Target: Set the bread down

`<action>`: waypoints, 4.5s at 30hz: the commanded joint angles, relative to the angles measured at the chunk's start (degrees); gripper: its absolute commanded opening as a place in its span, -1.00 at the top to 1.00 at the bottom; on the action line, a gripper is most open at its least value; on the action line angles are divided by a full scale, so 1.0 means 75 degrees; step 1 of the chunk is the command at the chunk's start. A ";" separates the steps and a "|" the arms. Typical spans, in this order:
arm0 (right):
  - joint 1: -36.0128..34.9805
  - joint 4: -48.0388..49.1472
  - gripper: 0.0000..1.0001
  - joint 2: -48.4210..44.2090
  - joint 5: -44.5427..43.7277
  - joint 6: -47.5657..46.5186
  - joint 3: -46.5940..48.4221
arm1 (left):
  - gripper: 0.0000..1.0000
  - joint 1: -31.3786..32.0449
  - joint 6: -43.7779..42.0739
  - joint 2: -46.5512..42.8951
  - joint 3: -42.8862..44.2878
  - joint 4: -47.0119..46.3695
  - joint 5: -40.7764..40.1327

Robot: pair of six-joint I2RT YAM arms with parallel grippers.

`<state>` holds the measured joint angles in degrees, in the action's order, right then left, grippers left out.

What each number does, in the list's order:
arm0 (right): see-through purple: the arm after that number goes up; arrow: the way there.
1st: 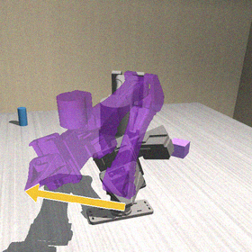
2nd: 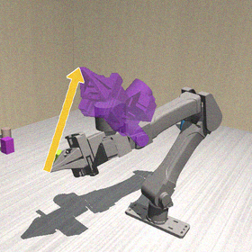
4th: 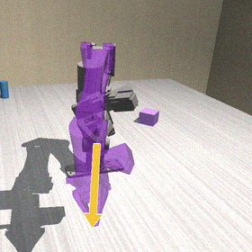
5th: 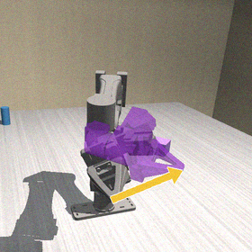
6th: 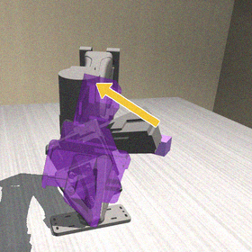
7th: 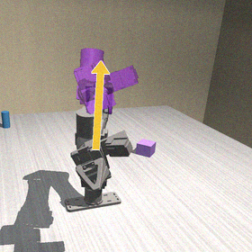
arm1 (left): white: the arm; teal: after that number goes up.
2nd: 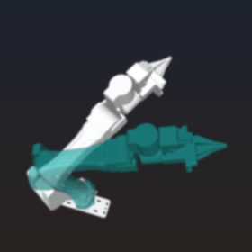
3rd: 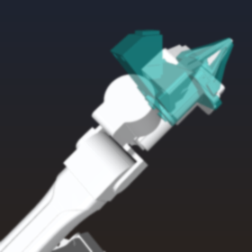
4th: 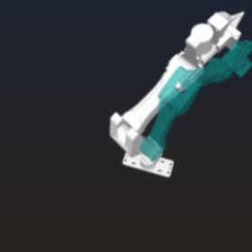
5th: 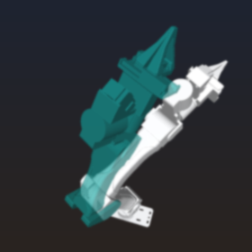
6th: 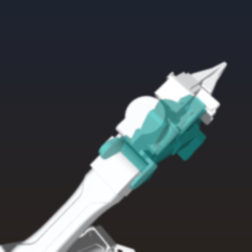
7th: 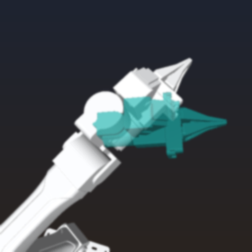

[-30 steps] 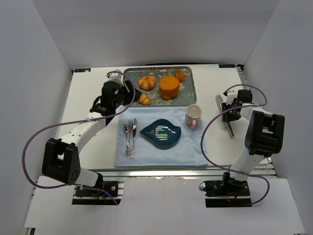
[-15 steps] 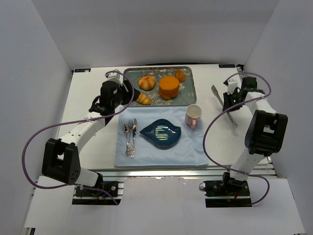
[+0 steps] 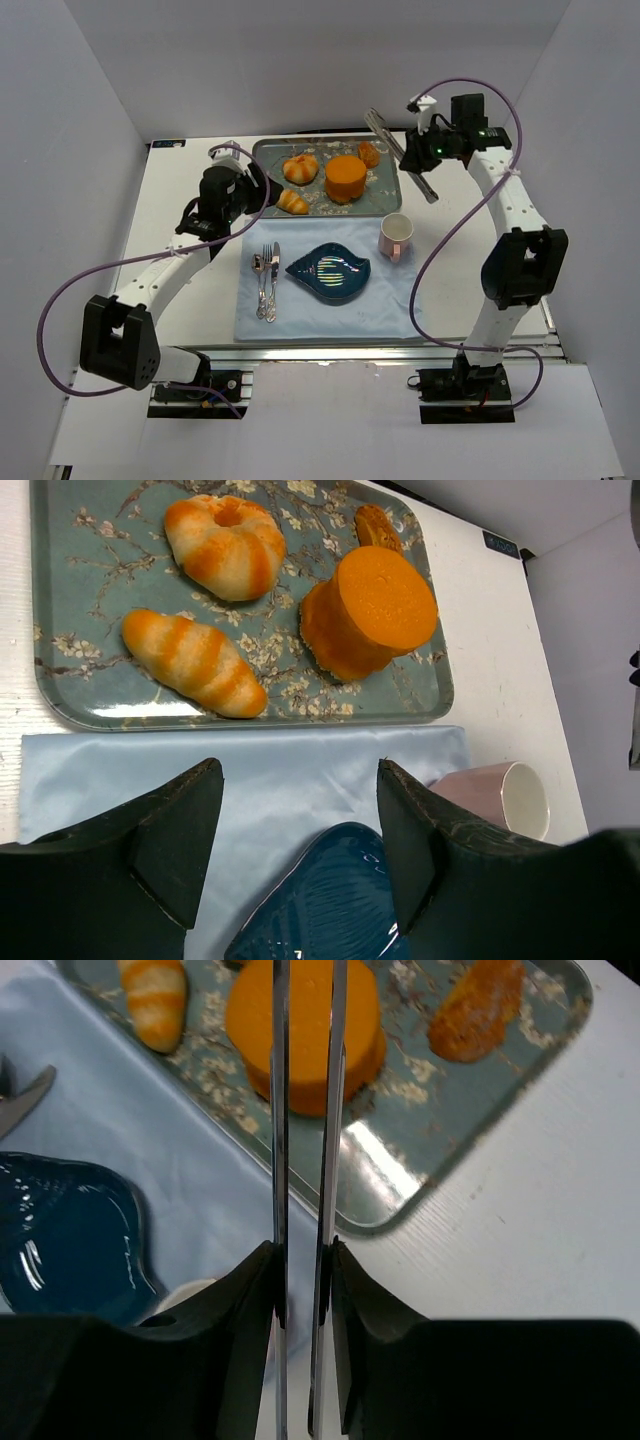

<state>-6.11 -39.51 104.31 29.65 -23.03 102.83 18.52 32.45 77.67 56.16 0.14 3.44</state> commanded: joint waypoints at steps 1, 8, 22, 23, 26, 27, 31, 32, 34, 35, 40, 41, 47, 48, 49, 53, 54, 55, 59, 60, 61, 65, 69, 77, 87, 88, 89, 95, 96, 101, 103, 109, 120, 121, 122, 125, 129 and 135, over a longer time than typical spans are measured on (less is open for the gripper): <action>-0.0251 -0.0310 0.34 0.0399 0.0429 0.0351 0.0748 | -0.45 -0.0032 0.0021 -0.0406 -0.0093 0.0239 -0.0213; -0.1024 -0.0287 0.24 0.0798 0.0465 0.0468 0.1441 | -0.45 -0.0044 0.0045 -0.0711 -0.0199 0.0379 -0.0633; -0.2254 -0.0322 0.16 0.1513 -0.0400 0.0094 0.2227 | -0.45 -0.0114 0.0021 -0.0957 -0.0351 0.0415 -0.0916; -0.2325 -0.0311 0.16 0.1560 -0.0507 0.0036 0.2262 | -0.45 -0.0138 0.0021 -0.0969 -0.0375 0.0403 -0.0928; -0.2664 -0.0229 0.16 0.1783 -0.1279 -0.0257 0.2403 | -0.45 -0.0173 0.0021 -0.0981 -0.0422 0.0391 -0.0916; -0.2770 -0.0205 0.16 0.1841 -0.1513 -0.0339 0.2426 | -0.45 -0.0173 0.0021 -0.0981 -0.0422 0.0391 -0.0904; -0.3122 0.0239 0.16 0.2041 -0.2579 -0.0866 0.2380 | -0.46 -0.0243 -0.0014 -0.0993 -0.0457 0.0403 -0.0904; -0.3227 0.0333 0.16 0.2064 -0.2698 -0.1041 0.2345 | -0.46 -0.0278 -0.0014 -0.0993 -0.0480 0.0380 -0.0881; -0.3310 0.0474 0.14 0.2181 -0.3002 -0.1206 0.2345 | -0.46 -0.0313 -0.0002 -0.1004 -0.0515 0.0379 -0.0881; -0.3380 0.0591 0.13 0.2228 -0.3074 -0.1265 0.2345 | -0.46 -0.0337 0.0010 -0.1016 -0.0550 0.0368 -0.0869; -0.3498 0.0908 0.13 0.2498 -0.3542 -0.1617 0.2380 | -0.46 -0.0395 0.0033 -0.1156 -0.0703 0.0333 -0.0869; -0.3510 0.0978 0.12 0.2533 -0.3589 -0.1675 0.2357 | -0.46 -0.0419 0.0033 -0.1168 -0.0726 0.0333 -0.0869; -0.3615 0.1259 0.11 0.2685 -0.3812 -0.2016 0.2204 | -0.47 -0.0501 0.0080 -0.1180 -0.0855 0.0216 -0.0822; -0.3627 0.1295 0.11 0.2720 -0.3824 -0.2039 0.2227 | -0.46 -0.0501 0.0080 -0.1168 -0.0832 0.0204 -0.0799; -0.3650 0.1272 0.11 0.2744 -0.3801 -0.2051 0.2239 | -0.46 -0.0524 0.0080 -0.1145 -0.0832 0.0192 -0.0787; -0.3685 0.1236 0.10 0.2791 -0.3719 -0.2051 0.2204 | -0.47 -0.0560 0.0068 -0.1110 -0.0808 0.0169 -0.0729; -0.3685 0.1225 0.10 0.2779 -0.3696 -0.2051 0.2134 | -0.46 -0.0571 0.0068 -0.1110 -0.0808 0.0157 -0.0729; -0.3685 0.1225 0.09 0.2779 -0.3684 -0.2074 0.2110 | -0.46 -0.0583 0.0068 -0.1110 -0.0832 0.0145 -0.0717; -0.3697 0.1189 0.09 0.2849 -0.3637 -0.2039 0.2063 | -0.46 -0.0607 0.0092 -0.1098 -0.0879 0.0098 -0.0670; -0.3709 0.1178 0.08 0.2861 -0.3648 -0.2039 0.2052 | -0.46 -0.0618 0.0092 -0.1098 -0.0879 0.0087 -0.0658; -0.3732 0.1189 0.08 0.2884 -0.3660 -0.2039 0.2063 | -0.46 -0.0618 0.0092 -0.1098 -0.0879 0.0087 -0.0658; -0.3779 0.1224 0.08 0.3025 -0.3754 -0.2063 0.2098 | -0.46 -0.0642 0.0092 -0.1098 -0.0891 0.0087 -0.0646; -0.3849 0.1283 0.07 0.3084 -0.3918 -0.2144 0.2099 | -0.46 -0.0677 0.0103 -0.1098 -0.0925 0.0051 -0.0611; -0.3908 0.1482 0.05 0.2990 -0.4269 -0.2227 0.1958 | -0.46 -0.0724 0.0115 -0.1063 -0.0949 0.0040 -0.0576; -0.3932 0.1717 0.03 0.2721 -0.4481 -0.2250 0.1653 | -0.46 -0.0782 0.0139 -0.1004 -0.0961 -0.0218 -0.0482; -0.3943 0.1728 0.02 0.2686 -0.4481 -0.2227 0.1618 | -0.46 -0.0782 0.0139 -0.0993 -0.0961 -0.0218 -0.0482; -0.3943 0.1728 0.02 0.2593 -0.4469 -0.2238 0.1537 | -0.46 -0.0794 0.0162 -0.1004 -0.0961 -0.0230 -0.0471; -0.3955 0.1928 0.03 0.2276 -0.4387 -0.2227 0.1302 | -0.46 -0.0817 0.0162 -0.0946 -0.0949 -0.0288 -0.0471; -0.3955 0.1928 0.03 0.2252 -0.4375 -0.2215 0.1290 | -0.46 -0.0817 0.0174 -0.0946 -0.0949 -0.0300 -0.0471; -0.3967 0.2010 0.04 0.2065 -0.4387 -0.2203 0.1150 | -0.46 -0.0829 0.0186 -0.0911 -0.0926 -0.0347 -0.0471; -0.3978 0.2022 0.03 0.2064 -0.4422 -0.2203 0.1114 | -0.46 -0.0829 0.0197 -0.0899 -0.0926 -0.0359 -0.0471; -0.3967 0.1998 -0.01 0.2216 -0.4504 -0.2227 0.1114 | -0.46 -0.0841 0.0186 -0.0887 -0.0891 -0.0347 -0.0225; -0.3967 0.1952 -0.02 0.2544 -0.4563 -0.2367 0.1336 | -0.46 -0.0864 0.0186 -0.1004 -0.1019 -0.0312 -0.0271; -0.3967 0.1916 -0.02 0.2626 -0.4563 -0.2367 0.1383 | -0.46 -0.0864 0.0186 -0.1016 -0.1019 -0.0312 -0.0271; -0.3967 0.1881 -0.02 0.2673 -0.4563 -0.2367 0.1430 | -0.46 -0.0853 0.0186 -0.1016 -0.1019 -0.0312 -0.0271; -0.3967 0.1869 -0.03 0.2721 -0.4574 -0.2379 0.1466 | -0.46 -0.0876 0.0186 -0.1016 -0.1031 -0.0312 -0.0271; -0.3990 0.1881 -0.03 0.2802 -0.4609 -0.2426 0.1501 | -0.47 -0.0899 0.0197 -0.1028 -0.1043 -0.0312 -0.0271; -0.3990 0.1881 -0.03 0.2873 -0.4715 -0.2449 0.1606 | -0.46 -0.0911 0.0186 -0.1004 -0.1055 -0.0335 -0.0260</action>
<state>-35.68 -26.94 125.62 -4.91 -40.93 111.90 12.10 33.71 71.26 49.10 -1.74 0.89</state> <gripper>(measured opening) 0.514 0.732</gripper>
